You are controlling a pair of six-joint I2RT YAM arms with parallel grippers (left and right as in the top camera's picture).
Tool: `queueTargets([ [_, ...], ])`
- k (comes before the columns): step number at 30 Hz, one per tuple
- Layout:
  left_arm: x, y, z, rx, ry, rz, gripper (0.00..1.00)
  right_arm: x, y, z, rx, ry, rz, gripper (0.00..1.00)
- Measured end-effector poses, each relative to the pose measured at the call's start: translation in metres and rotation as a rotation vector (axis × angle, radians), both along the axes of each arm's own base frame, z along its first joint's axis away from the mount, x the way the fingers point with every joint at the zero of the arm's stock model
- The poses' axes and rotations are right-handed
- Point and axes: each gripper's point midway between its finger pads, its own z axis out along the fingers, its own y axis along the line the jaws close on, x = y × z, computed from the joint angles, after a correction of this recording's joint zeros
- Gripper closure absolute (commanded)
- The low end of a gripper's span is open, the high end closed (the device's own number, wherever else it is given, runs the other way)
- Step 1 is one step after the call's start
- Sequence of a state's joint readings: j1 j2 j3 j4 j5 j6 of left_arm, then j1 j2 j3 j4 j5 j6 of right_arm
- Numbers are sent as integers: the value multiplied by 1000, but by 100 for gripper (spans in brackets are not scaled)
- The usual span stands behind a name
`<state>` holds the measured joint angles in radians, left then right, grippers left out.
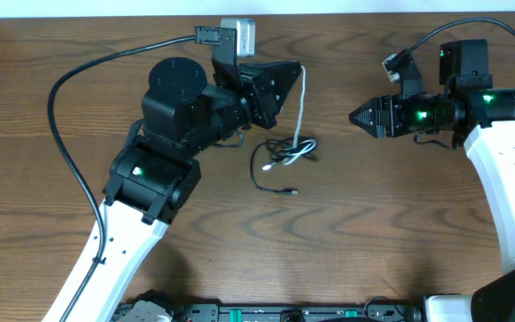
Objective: Untangle cables
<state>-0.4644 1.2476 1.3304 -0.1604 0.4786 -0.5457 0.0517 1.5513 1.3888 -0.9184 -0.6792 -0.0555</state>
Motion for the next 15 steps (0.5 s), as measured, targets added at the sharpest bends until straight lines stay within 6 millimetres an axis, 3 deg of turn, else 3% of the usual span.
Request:
queueTargets([
  [9,8,12,-14,38,47,90,93,0,0,-2,5,35,-40,41],
  [12,10,22,-37,104,121,143,93,2,-1,-8,-8,76,-80,40],
  [15,8,45,-75,230,241,227,93,3,-2,-17,-18,110,-99,39],
])
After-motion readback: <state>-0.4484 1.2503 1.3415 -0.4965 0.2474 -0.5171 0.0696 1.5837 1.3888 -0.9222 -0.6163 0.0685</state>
